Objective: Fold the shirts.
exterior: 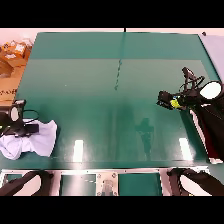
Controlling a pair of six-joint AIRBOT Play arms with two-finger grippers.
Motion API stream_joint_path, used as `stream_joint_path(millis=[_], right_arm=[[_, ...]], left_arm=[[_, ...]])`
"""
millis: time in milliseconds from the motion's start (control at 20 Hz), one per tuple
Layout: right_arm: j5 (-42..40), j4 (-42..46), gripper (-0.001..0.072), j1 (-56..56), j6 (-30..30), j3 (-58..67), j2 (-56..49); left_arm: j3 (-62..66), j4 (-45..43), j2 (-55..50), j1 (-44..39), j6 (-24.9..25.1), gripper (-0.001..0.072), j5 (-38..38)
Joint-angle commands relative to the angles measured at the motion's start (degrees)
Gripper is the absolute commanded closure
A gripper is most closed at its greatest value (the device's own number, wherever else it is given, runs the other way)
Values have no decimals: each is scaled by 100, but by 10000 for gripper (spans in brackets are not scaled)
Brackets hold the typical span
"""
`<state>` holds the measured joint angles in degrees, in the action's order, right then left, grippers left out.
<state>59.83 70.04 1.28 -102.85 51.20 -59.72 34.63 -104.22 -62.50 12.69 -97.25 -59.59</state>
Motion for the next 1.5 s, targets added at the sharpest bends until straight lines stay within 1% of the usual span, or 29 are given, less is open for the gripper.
stream_joint_path(millis=[0,100,200,300,400,500,550,650,750,800,850,900,950,1000,1050,1100,1200,1300,1350,1450], right_arm=[[-2,0,693,7,0,-2,-4],[-2,-2,693,7,-2,-2,-4],[-4,-2,693,7,-2,-2,-4],[-74,-2,693,7,-2,0,-4],[-221,-2,693,7,-2,-2,-4],[-223,-2,692,7,-2,-2,-7],[-223,0,691,4,-2,0,-4],[-221,-7,691,4,-4,-2,-4],[-247,-26,691,7,-4,-2,-4],[-247,-24,691,4,-4,-2,-4],[-240,-22,691,4,-4,-2,-4],[-205,-24,691,4,-2,-2,-4],[-92,-44,691,2,-2,0,-4],[-28,-42,691,-9,-2,0,-4],[-13,-44,691,-35,0,0,-4],[-13,-44,671,-37,0,0,-4],[-15,-52,452,-20,4,-2,-4],[-13,-105,332,127,151,-61,-7],[-33,-105,260,223,151,-164,-7],[-83,-136,258,437,149,-468,-96]], left_arm=[[136,466,-2,35,186,683,151],[730,968,13,20,535,684,-267],[1486,1287,13,-168,798,685,-798],[2361,1333,15,-699,881,685,-1325],[3230,1373,15,-1572,876,685,-1633],[3788,1633,13,-2507,800,685,-1561],[3912,1775,11,-2999,721,685,-1373],[3915,1860,-57,-3832,597,685,-962],[3910,2076,-227,-4441,605,682,-612],[3904,2291,-352,-4673,599,646,-387],[3906,2553,-479,-4824,610,290,-229],[3906,2730,-588,-4887,603,78,-186],[3906,2730,-625,-4874,619,98,-232],[3936,2546,-623,-4741,623,99,-374],[4041,2380,-621,-4489,627,98,-660],[4170,2243,-619,-4129,629,98,-1027],[4247,2199,-623,-3272,632,98,-1600],[4004,2240,-625,-2520,632,99,-1869],[3762,2330,-625,-2260,636,98,-1882],[3040,2826,-625,-1952,796,98,-1751]])
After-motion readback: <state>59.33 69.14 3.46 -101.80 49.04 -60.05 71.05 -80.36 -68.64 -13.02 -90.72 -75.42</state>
